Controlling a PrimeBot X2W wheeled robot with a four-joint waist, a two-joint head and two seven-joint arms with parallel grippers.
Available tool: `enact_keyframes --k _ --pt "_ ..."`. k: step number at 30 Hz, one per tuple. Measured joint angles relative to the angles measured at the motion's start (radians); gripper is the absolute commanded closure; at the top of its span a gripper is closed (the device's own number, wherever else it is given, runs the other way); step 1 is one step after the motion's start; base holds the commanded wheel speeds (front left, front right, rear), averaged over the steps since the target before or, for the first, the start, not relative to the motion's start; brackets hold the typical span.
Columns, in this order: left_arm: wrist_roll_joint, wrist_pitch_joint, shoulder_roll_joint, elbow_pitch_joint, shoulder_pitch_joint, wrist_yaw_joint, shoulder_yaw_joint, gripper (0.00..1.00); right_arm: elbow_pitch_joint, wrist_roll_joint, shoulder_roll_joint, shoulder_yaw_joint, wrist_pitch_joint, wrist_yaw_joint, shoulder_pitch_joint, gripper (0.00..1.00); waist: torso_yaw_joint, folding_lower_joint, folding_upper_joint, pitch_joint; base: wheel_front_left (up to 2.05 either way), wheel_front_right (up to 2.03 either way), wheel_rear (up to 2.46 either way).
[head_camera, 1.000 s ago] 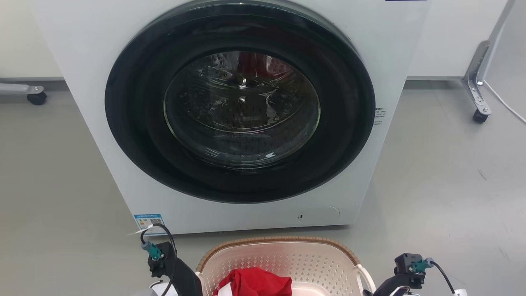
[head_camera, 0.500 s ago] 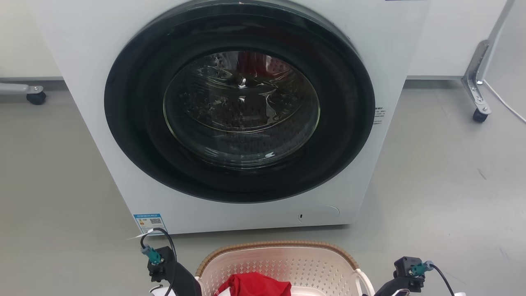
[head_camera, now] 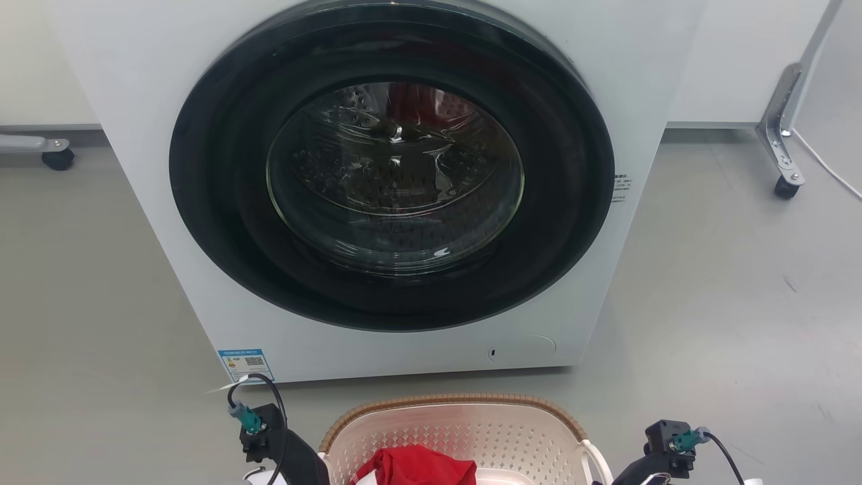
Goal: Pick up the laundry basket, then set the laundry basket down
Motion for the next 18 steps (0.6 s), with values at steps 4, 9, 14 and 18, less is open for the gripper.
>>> enact_keyframes --k 4,9,14,18 --pt "-0.003 -0.003 0.001 0.000 0.000 0.000 -0.003 1.00 -0.001 0.006 0.000 0.005 0.007 0.000 0.000 1.00 -0.002 0.0000 0.0000 0.001 0.00 0.00 0.00" --pt "-0.004 -0.005 0.002 0.000 0.000 0.000 -0.008 1.00 -0.003 0.016 -0.001 0.012 0.007 0.000 0.000 1.00 -0.003 0.0000 0.0000 0.003 0.00 0.00 0.00" --pt "-0.004 -0.014 0.003 0.000 0.000 0.009 -0.010 1.00 -0.005 0.032 -0.001 0.019 0.007 0.000 0.000 1.00 -0.004 0.0000 0.0000 0.007 0.00 0.00 0.00" --pt "-0.006 -0.023 0.003 0.000 0.000 0.011 -0.013 1.00 -0.006 0.032 -0.001 0.022 0.007 0.000 0.000 1.00 -0.005 0.0000 0.0000 0.011 0.00 0.00 0.00"
